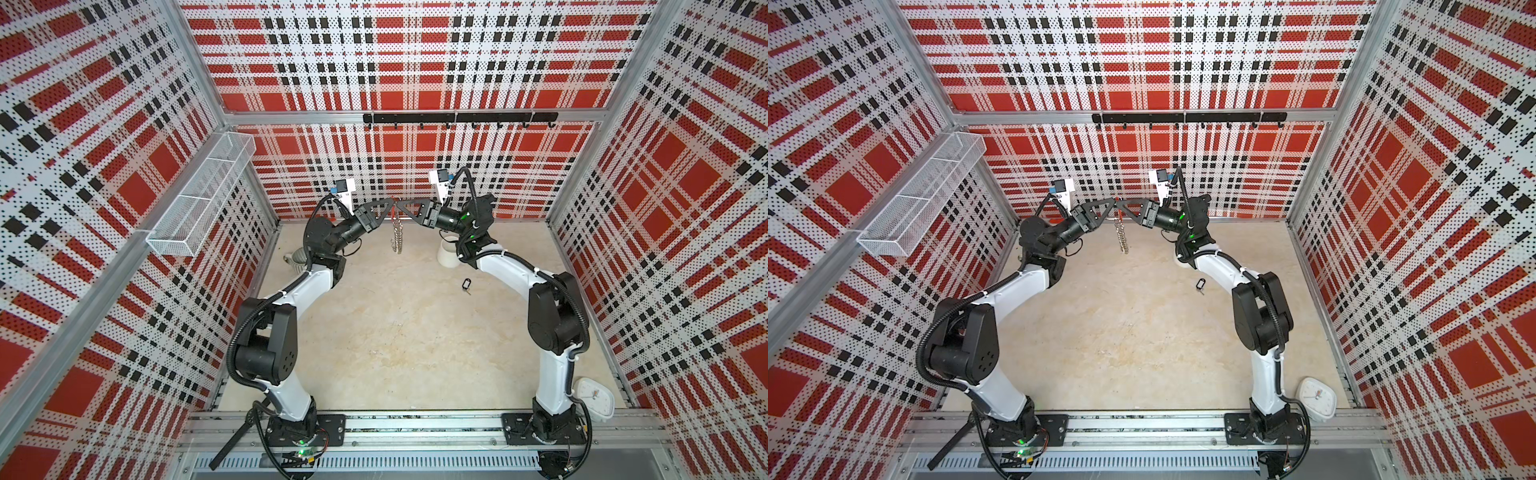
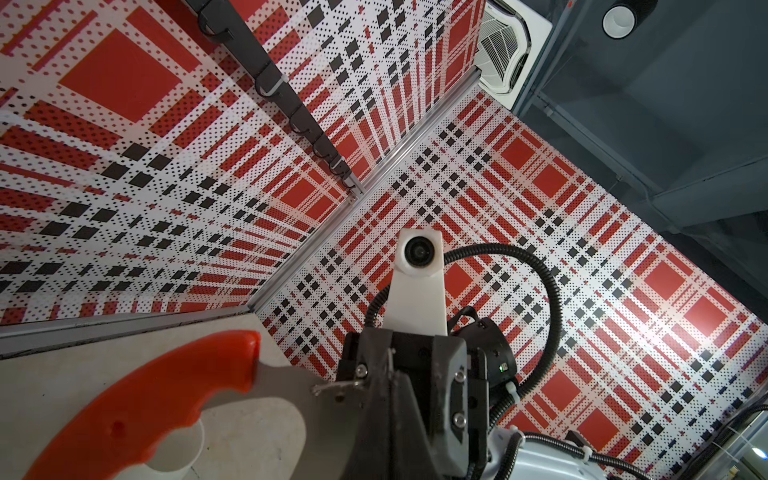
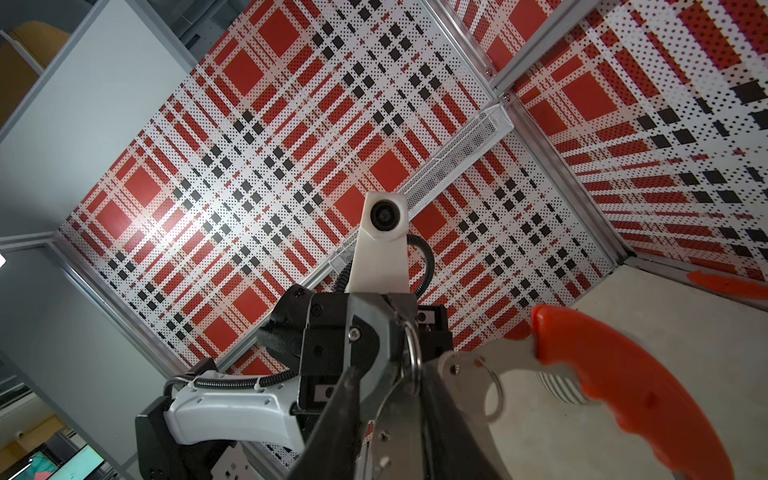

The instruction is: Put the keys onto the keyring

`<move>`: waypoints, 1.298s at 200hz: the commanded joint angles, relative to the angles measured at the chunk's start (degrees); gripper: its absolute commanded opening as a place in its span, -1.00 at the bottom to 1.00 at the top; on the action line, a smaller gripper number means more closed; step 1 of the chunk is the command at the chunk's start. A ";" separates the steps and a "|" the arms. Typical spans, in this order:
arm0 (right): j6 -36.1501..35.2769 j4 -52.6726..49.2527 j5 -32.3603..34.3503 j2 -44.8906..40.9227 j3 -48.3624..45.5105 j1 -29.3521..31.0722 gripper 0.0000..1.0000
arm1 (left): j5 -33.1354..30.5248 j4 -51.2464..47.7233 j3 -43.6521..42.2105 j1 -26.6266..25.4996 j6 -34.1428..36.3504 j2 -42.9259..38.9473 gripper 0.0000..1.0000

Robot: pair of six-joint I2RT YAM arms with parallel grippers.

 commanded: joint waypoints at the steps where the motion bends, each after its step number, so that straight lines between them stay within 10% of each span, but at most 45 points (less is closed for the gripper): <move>1: -2.97 -1.79 0.86 -4.54 -1.20 -0.92 -0.31 | 0.57 0.28 -0.07 -0.07 1.45 -1.62 -1.00; 259: 0.04 -2.62 -5.50 1.74 4.55 -2.14 -0.39 | 3.09 -0.59 2.04 -2.76 2.98 -1.45 -1.00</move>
